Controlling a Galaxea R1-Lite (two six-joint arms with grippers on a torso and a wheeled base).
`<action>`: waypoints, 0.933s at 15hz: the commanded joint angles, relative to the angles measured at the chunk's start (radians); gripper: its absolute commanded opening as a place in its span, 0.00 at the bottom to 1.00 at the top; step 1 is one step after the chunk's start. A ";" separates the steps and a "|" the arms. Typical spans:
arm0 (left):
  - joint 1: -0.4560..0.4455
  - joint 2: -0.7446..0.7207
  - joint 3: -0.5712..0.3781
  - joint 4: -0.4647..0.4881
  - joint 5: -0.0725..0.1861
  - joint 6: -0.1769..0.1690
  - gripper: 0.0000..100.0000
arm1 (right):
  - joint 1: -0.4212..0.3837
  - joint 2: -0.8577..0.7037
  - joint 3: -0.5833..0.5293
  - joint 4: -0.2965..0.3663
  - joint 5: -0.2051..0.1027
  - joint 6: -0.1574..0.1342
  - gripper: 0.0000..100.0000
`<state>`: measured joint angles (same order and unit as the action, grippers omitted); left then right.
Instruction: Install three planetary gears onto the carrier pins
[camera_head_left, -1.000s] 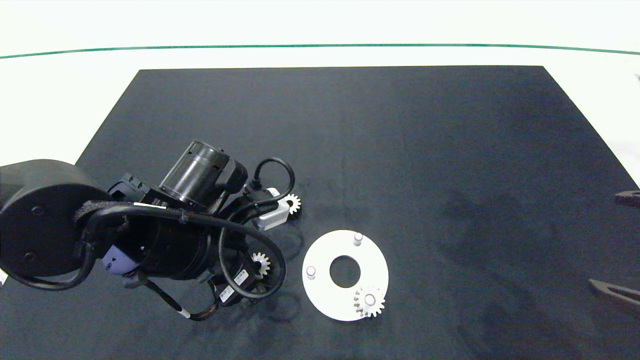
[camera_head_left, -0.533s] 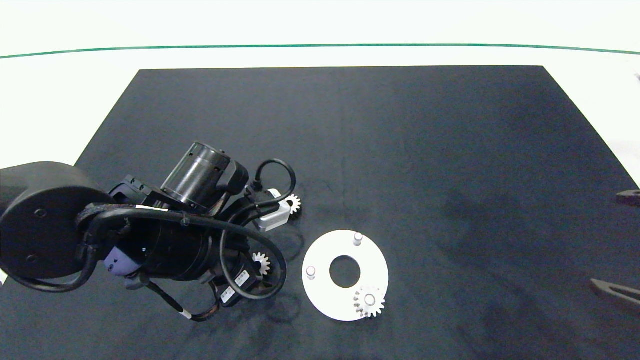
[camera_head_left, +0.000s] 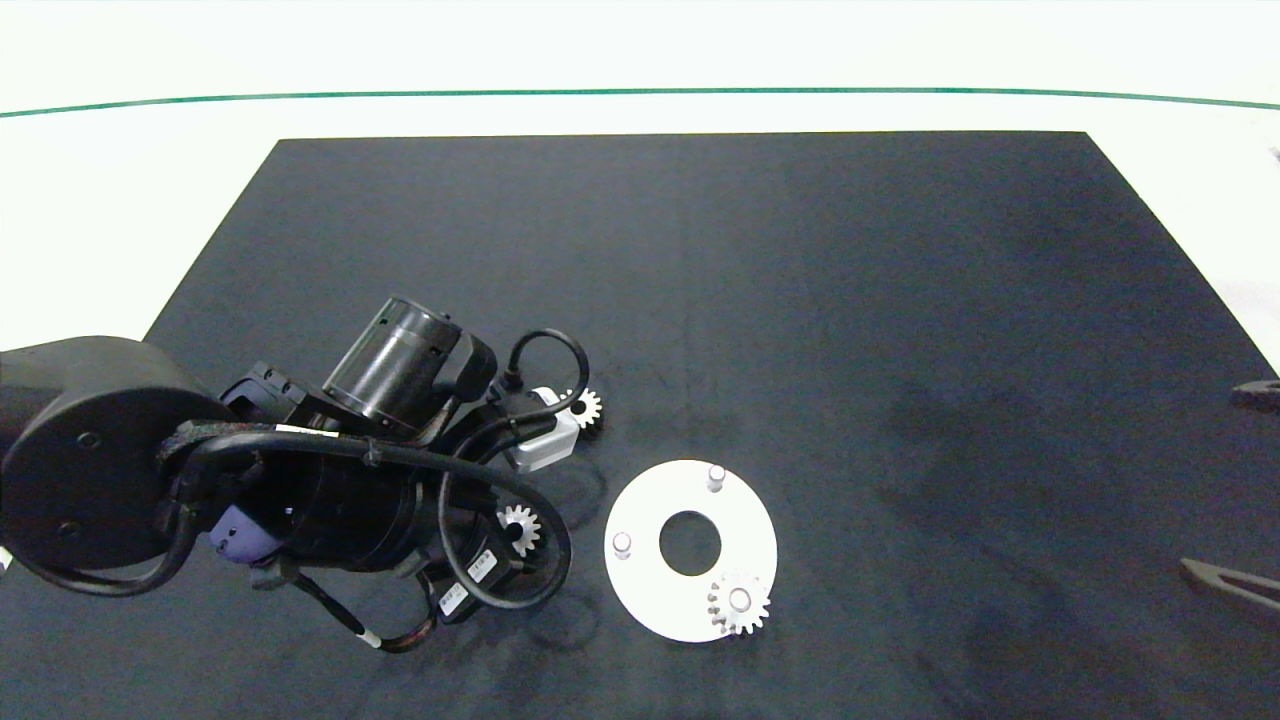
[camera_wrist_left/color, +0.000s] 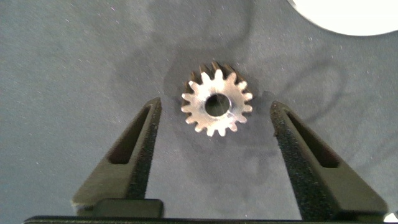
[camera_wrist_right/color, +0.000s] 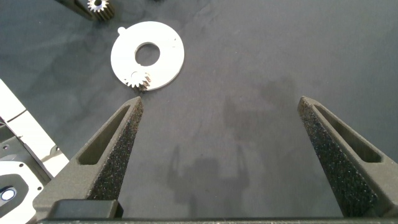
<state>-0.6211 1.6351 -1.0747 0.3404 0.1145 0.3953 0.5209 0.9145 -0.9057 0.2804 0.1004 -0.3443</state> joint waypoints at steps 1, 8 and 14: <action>-0.003 0.005 0.013 -0.029 0.001 0.000 0.62 | 0.001 0.000 0.001 0.002 0.001 -0.002 1.00; -0.019 0.011 0.024 -0.049 0.017 0.000 0.47 | 0.001 -0.002 0.002 0.002 0.001 -0.002 1.00; -0.017 0.009 0.045 -0.049 0.030 -0.006 0.35 | 0.002 -0.008 0.002 0.003 0.001 -0.004 1.00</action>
<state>-0.6387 1.6466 -1.0338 0.2866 0.1423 0.3872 0.5215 0.9081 -0.9034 0.2813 0.1000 -0.3462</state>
